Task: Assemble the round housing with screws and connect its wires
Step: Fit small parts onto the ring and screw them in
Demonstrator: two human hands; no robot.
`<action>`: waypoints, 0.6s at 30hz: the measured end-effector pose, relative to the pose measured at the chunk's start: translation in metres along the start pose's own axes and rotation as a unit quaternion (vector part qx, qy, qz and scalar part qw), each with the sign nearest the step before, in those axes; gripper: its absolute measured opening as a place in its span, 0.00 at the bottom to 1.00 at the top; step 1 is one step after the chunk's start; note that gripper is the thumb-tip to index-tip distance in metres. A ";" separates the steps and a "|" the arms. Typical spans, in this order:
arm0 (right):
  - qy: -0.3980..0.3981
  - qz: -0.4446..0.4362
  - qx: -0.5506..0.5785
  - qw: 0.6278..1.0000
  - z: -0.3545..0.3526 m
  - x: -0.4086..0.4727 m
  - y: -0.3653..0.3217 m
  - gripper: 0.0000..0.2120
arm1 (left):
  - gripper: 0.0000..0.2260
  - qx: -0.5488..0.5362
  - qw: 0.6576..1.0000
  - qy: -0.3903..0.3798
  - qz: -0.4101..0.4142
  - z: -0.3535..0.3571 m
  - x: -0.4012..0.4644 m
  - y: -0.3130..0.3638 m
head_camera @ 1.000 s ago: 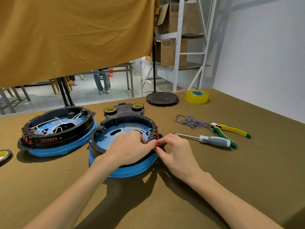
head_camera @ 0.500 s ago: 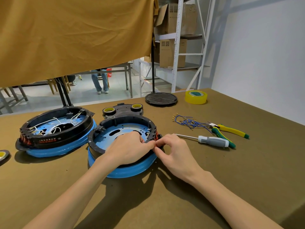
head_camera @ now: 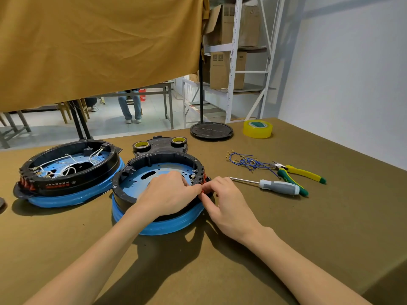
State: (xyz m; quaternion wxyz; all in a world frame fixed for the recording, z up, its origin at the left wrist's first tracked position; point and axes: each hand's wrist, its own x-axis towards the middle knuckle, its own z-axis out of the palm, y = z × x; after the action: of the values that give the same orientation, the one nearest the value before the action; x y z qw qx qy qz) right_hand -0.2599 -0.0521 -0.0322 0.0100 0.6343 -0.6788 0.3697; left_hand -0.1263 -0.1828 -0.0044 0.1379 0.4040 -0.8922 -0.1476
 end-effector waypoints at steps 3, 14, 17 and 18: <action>0.006 0.004 -0.007 1.000 0.001 0.001 0.000 0.09 | 0.30 -0.007 1.000 0.000 0.005 -0.001 -0.001 0.000; 0.224 0.153 -0.067 0.960 -0.052 0.020 0.046 0.07 | 0.30 -0.030 1.000 0.003 0.000 -0.001 -0.004 0.003; 0.010 0.252 -0.304 0.918 -0.055 0.023 0.072 0.18 | 0.30 -0.038 0.999 -0.004 -0.001 0.001 -0.003 0.002; -0.047 0.260 -0.350 0.899 -0.052 0.021 0.075 0.20 | 0.30 -0.040 0.999 -0.004 -0.004 0.001 -0.003 0.001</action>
State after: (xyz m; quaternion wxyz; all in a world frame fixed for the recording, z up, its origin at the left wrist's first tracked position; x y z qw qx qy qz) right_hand -0.3530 -0.0490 -0.0211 0.1034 0.4071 -0.9050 0.0676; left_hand -0.1258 -0.1798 -0.0047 0.1498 0.4007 -0.8846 -0.1856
